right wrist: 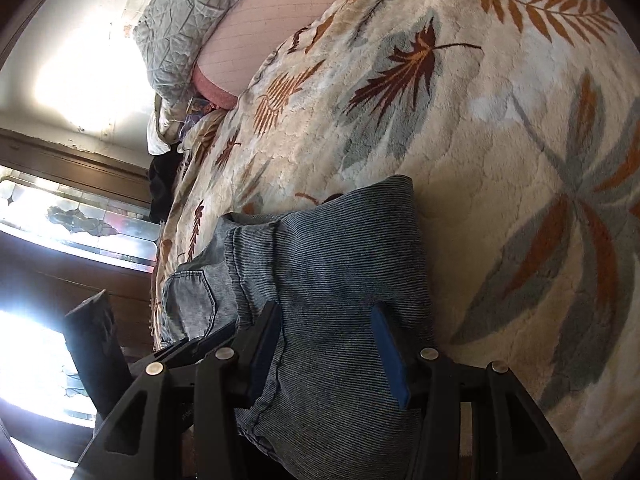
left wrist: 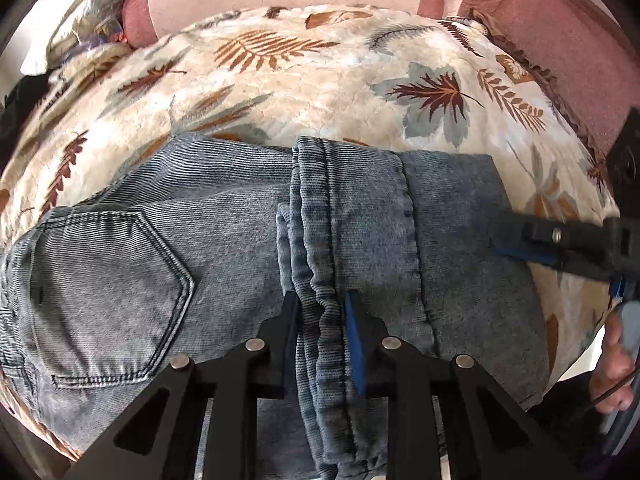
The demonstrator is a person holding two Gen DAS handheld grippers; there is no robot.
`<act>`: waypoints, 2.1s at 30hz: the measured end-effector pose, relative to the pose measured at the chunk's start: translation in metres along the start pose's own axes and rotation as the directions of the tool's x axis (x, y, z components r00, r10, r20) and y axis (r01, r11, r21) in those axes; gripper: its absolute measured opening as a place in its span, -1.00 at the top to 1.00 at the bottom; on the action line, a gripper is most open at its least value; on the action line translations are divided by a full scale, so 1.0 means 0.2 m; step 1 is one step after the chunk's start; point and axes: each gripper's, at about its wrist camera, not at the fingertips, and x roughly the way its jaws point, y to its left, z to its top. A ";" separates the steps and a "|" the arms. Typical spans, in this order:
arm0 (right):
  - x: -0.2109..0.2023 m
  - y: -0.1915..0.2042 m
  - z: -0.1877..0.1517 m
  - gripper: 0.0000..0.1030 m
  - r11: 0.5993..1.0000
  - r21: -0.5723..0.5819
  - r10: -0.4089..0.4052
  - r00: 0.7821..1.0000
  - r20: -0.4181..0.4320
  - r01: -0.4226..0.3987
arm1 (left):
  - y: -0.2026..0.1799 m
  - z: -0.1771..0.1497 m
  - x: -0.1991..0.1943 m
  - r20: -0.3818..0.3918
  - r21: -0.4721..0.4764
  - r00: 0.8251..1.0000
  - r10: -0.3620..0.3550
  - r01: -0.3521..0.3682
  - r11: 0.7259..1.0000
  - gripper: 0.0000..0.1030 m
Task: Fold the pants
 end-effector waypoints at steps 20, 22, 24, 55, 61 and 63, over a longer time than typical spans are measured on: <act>0.13 0.36 -0.38 -0.02 0.781 -0.603 -0.273 0.958 -0.092 0.165 | 0.13 -0.22 -0.22 0.072 -0.018 0.995 0.070 -0.069 0.997 0.47; 0.15 0.41 -0.48 -0.07 0.676 -0.707 -0.318 0.948 -0.024 0.209 | 0.24 -0.25 -0.27 0.085 -0.066 0.994 0.065 -0.060 0.996 0.48; 0.16 0.43 -0.55 -0.16 0.605 -0.768 -0.334 0.942 -0.003 0.212 | 0.37 -0.30 -0.33 0.096 -0.116 0.991 0.092 -0.080 0.990 0.48; 0.16 0.52 -0.21 -0.18 0.877 -0.478 0.009 0.992 0.128 0.054 | 1.55 -0.78 -0.28 0.228 -0.820 0.971 -0.071 0.231 0.524 -0.51; 0.15 0.54 -0.21 -0.18 0.869 -0.492 0.014 0.992 0.125 0.050 | 1.54 -0.70 -0.24 0.228 -0.815 0.971 -0.072 0.230 0.532 -0.47; 0.16 0.55 -0.22 -0.18 0.863 -0.502 0.008 0.992 0.124 0.056 | 1.52 -0.68 -0.25 0.223 -0.802 0.973 -0.051 0.213 0.558 -0.36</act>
